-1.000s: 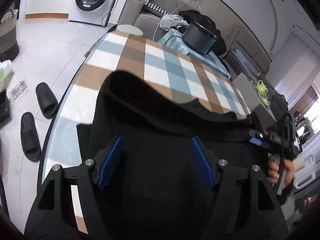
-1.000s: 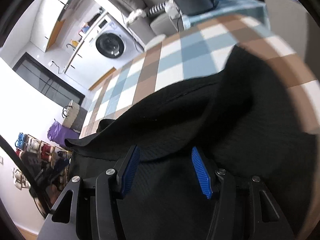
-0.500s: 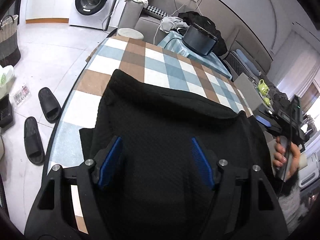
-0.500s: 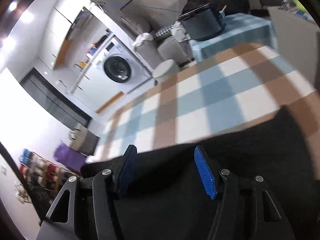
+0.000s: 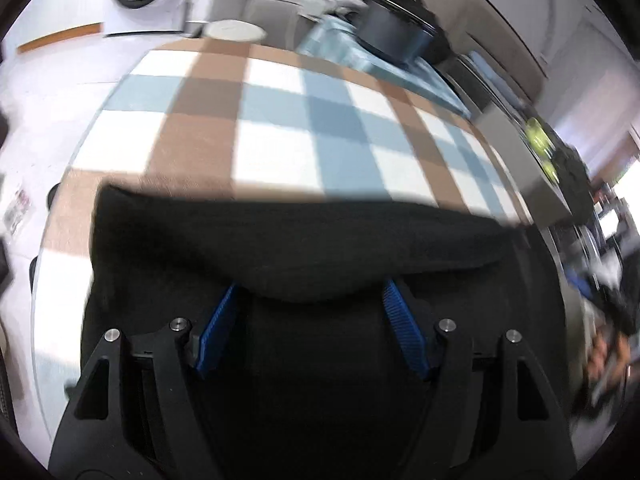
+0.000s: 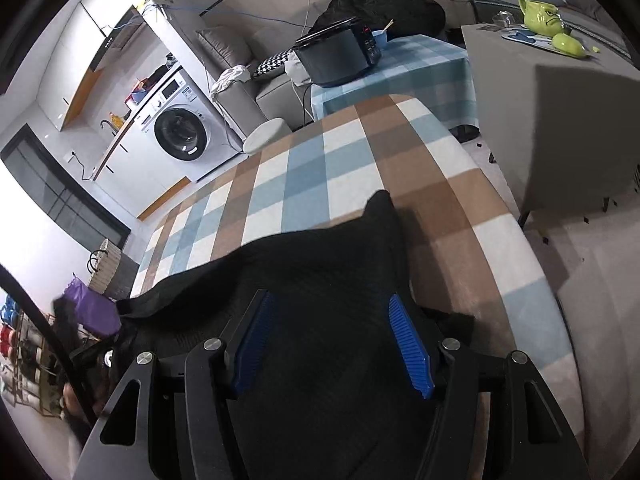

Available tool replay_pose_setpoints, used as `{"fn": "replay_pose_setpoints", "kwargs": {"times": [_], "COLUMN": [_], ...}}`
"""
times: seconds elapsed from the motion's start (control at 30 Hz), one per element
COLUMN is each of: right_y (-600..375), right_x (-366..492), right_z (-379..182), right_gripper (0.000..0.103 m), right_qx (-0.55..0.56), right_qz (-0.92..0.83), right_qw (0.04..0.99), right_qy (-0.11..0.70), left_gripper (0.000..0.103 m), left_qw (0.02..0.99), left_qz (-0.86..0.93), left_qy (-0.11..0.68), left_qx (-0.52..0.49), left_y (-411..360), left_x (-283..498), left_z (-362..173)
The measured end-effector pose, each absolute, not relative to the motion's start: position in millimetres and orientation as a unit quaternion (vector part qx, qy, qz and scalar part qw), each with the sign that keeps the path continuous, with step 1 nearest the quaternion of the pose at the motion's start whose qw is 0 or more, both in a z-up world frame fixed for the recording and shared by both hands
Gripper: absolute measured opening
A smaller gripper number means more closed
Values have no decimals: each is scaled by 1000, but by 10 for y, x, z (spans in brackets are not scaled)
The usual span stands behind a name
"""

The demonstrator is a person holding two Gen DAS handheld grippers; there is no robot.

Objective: Fold small clothes

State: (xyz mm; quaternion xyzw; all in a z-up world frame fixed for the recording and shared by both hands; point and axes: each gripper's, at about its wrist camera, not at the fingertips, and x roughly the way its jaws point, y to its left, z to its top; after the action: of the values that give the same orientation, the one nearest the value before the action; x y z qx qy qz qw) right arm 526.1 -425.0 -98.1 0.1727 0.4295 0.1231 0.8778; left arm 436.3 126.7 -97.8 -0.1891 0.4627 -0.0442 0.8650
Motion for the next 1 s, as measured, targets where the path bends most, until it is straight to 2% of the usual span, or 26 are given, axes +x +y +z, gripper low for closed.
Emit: {"fn": "replay_pose_setpoints", "kwargs": {"times": [0.17,0.47,0.5,0.57,0.6,0.63,0.83,1.0], "right_y": [-4304,-4339,-4326,-4284,-4266,-4247,-4444,-4510], "right_x": [5213,5570,5632,5748,5787,5807,5416,5537], "right_z": [-1016,-1290,-1304,-1332,-1341,-1341,-976,-1199], "right_gripper": [62,60,54,34,15,6,5,7], "right_qx": [142,134,132,127,126,123,159,158], "right_qz": [97,92,93,97,102,103,113,67], "right_qw": [887,883,884,883,883,884,919,898], "right_qy": [427,440,438,441,440,439,344,405], "left_gripper": [69,69,69,69,69,69,69,69], "left_qw": [865,886,887,893,896,898,906,900], "left_qz": [4,29,31,40,43,46,69,73], "left_qy": [437,416,414,407,402,398,374,381], "left_qx": [-245,-205,-201,-188,-184,-181,-186,-198], "left_y": [1511,1680,1693,1726,1744,1762,1933,1980], "left_x": [4455,3881,3793,3629,3517,3427,2902,2634], "left_z": [-968,-701,-678,-598,-551,-516,-349,-382]}}
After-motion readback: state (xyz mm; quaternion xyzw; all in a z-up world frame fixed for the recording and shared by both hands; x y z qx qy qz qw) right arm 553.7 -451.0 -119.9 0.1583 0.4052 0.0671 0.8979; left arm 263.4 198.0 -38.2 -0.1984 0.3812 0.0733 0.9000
